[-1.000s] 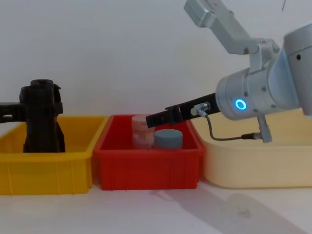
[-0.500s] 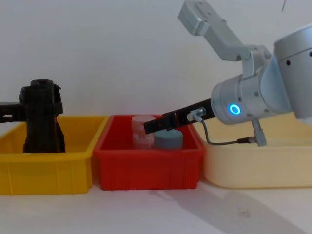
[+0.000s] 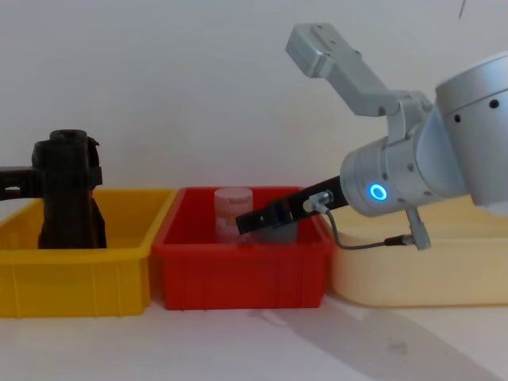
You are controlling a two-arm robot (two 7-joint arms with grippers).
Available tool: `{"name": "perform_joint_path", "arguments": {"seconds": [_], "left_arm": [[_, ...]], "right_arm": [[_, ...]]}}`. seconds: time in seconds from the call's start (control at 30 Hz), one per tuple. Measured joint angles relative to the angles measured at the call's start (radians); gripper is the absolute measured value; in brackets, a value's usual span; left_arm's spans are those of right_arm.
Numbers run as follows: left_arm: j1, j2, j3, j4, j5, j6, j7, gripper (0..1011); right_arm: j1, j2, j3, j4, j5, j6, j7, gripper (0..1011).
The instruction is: Pick up the garbage bag with the one hand and transfer it to the other hand.
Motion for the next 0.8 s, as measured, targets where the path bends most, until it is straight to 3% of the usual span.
{"name": "perform_joint_path", "arguments": {"seconds": [0.53,0.8], "left_arm": [[0.000,0.000,0.000,0.000,0.000,0.000,0.000,1001],[0.000,0.000,0.000,0.000,0.000,0.000,0.000,1001]], "right_arm": [[0.005,-0.009,0.005,0.032,-0.010,0.000,0.004,994],[0.006,-0.011,0.006,0.038,-0.012,0.000,0.005,816]]}}
